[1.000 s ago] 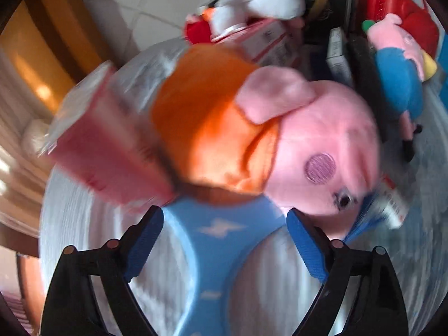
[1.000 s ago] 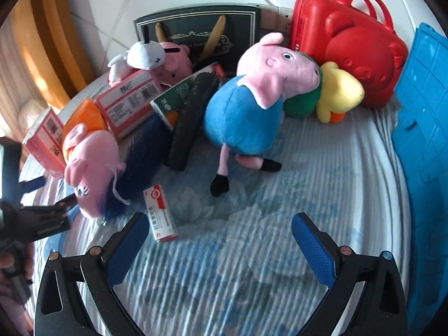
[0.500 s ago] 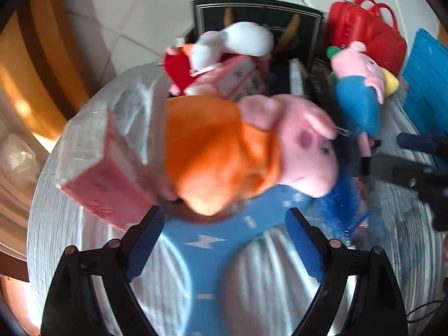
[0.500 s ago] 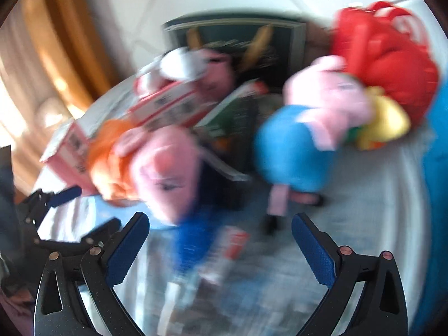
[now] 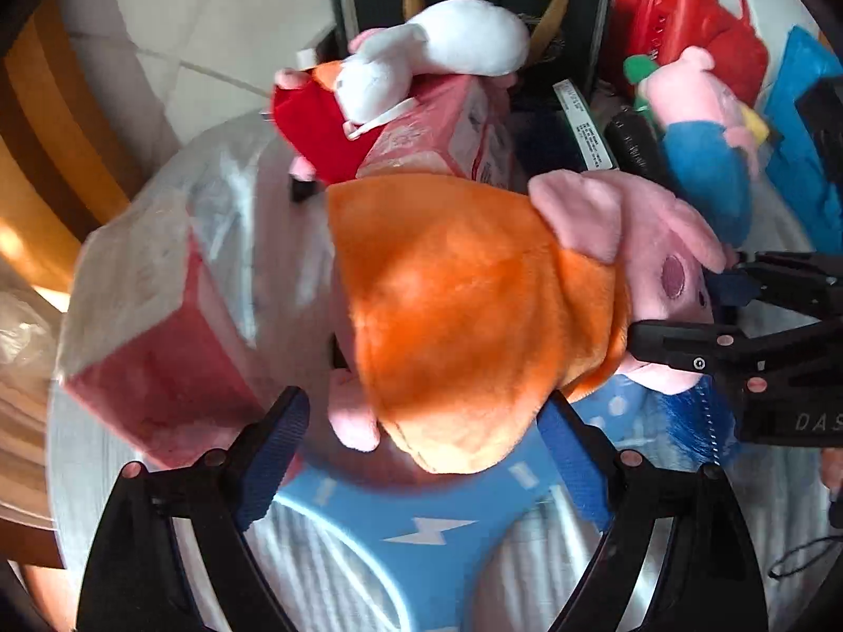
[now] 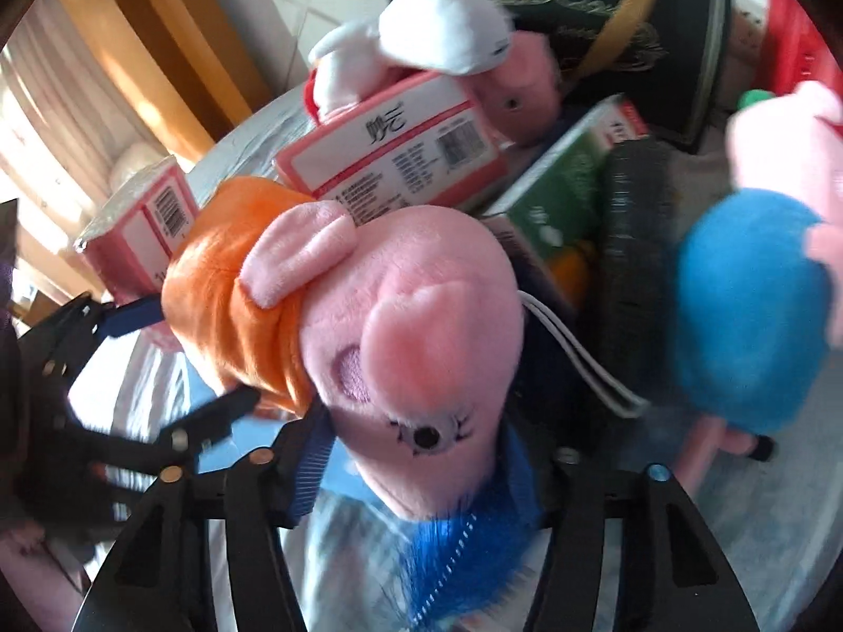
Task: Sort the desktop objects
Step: 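Grasp the pink pig plush with the left gripper while the right gripper also grips it, then carry the pig plush with both grippers into the blue crate and release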
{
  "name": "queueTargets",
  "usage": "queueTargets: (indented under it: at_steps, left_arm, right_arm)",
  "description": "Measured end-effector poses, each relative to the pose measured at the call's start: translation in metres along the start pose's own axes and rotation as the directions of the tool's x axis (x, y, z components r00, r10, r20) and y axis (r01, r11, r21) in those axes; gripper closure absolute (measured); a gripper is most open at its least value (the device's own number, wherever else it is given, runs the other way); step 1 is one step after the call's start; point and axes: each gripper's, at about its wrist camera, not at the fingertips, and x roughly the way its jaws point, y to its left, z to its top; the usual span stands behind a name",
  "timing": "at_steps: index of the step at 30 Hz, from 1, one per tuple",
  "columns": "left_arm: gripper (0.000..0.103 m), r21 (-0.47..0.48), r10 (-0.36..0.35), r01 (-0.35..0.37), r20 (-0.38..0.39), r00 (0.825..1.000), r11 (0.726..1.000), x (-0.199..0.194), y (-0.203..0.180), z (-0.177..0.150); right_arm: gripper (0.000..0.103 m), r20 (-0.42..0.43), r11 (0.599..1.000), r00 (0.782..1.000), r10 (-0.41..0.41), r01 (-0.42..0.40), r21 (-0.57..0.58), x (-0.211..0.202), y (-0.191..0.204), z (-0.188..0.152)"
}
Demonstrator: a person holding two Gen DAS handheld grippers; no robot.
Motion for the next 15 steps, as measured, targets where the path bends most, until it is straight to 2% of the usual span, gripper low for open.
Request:
queueTargets:
  at_steps: [3, 7, 12, 14, 15]
  left_arm:
    - [0.013, 0.052, -0.018, 0.018, 0.01, 1.0, 0.998, 0.002, -0.016, 0.005]
    - [0.013, 0.091, -0.046, 0.049, -0.03, 0.998, 0.995, 0.019, -0.024, 0.013]
    - [0.011, 0.141, 0.001, 0.008, -0.061, 0.998, 0.99, 0.042, -0.031, 0.019]
    - [0.015, 0.128, -0.004, 0.011, -0.054, 0.999, 0.992, 0.041, -0.028, 0.021]
    - [0.018, 0.12, -0.009, 0.015, -0.05, 0.999, 0.993, 0.039, -0.026, 0.021]
  right_arm:
    - [0.048, -0.008, 0.999, 1.0, -0.007, 0.007, 0.033, -0.008, -0.019, -0.006]
    - [0.046, -0.015, 1.0, 1.0, -0.017, 0.017, 0.01, -0.007, -0.021, -0.008]
    - [0.031, -0.009, 0.998, 0.999, -0.048, 0.048, -0.037, -0.004, -0.012, -0.005]
    - [0.033, -0.006, 0.997, 0.998, -0.061, 0.06, -0.042, -0.001, -0.01, -0.002]
    - [0.039, -0.007, 0.997, 0.998, -0.065, 0.064, -0.043, -0.001, -0.009, -0.002]
